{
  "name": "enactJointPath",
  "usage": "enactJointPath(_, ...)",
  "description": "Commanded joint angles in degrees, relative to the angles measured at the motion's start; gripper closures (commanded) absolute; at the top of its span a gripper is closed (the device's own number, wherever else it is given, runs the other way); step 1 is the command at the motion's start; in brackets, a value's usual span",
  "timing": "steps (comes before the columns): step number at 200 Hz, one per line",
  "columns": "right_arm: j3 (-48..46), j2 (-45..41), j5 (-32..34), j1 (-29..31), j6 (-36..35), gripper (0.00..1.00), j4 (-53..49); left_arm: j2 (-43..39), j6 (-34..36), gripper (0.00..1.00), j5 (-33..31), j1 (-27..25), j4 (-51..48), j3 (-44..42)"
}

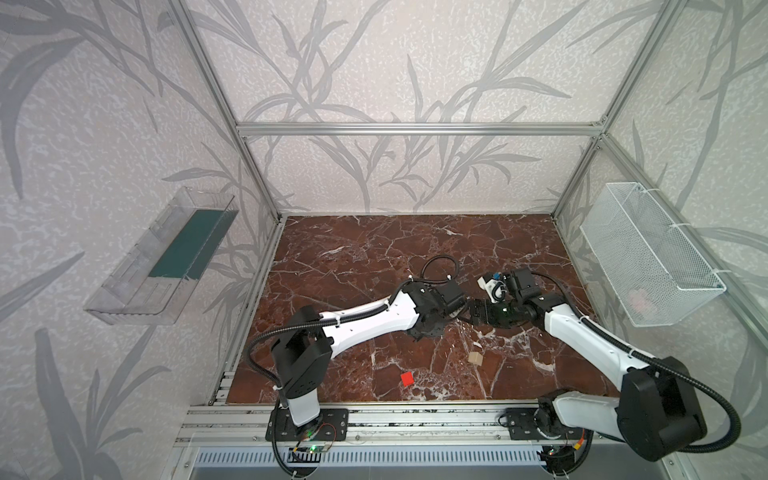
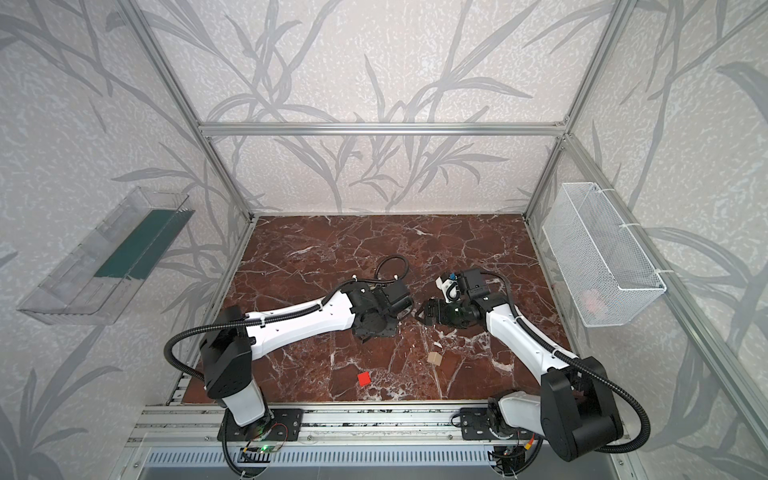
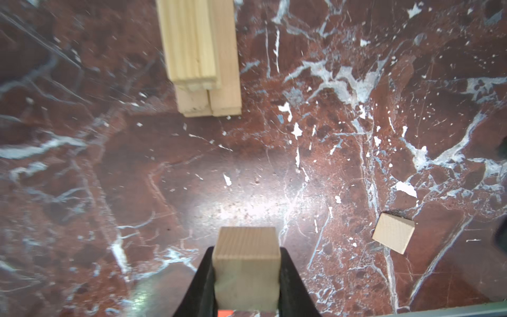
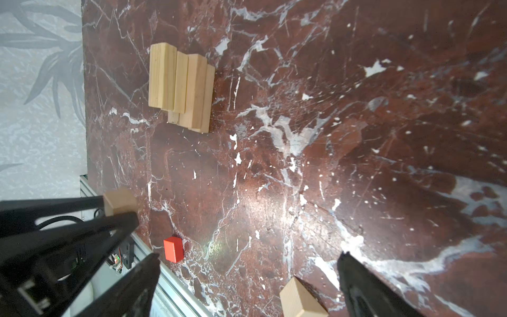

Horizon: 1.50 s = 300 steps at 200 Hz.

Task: Build the wood block tower
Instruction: 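Carry the wooden cube with the left gripper against blocks 58 and 72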

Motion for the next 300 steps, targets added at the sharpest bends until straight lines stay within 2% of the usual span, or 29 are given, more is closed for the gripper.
enactJointPath(1,1.10,-1.10,1.63,1.35,0.88,0.01,-0.96,-1.63,4.65,0.79,0.28,2.89,-3.69,2.69)
enactJointPath(37,0.01,-1.26,2.14,6.13,4.57,0.01,4.63,0.04,7.51,0.81,2.36,7.96,-2.93,5.43)
enactJointPath(73,-1.81,-0.82,1.06,6.59,8.22,0.01,10.41,3.62,10.06,0.83,2.74,11.17,-3.19,8.76)
enactJointPath(155,-1.97,-1.08,1.59,6.76,8.76,0.01,11.74,11.64,13.33,0.84,2.19,13.87,-4.40,15.13)
enactJointPath(200,-1.63,-0.79,1.81,6.76,8.63,0.01,11.46,13.55,12.90,0.84,3.43,15.19,-2.73,16.03)
enactJointPath(300,-1.10,-1.52,3.12,6.63,7.97,0.01,10.05,18.23,13.90,0.84,3.47,16.08,-5.45,20.55)
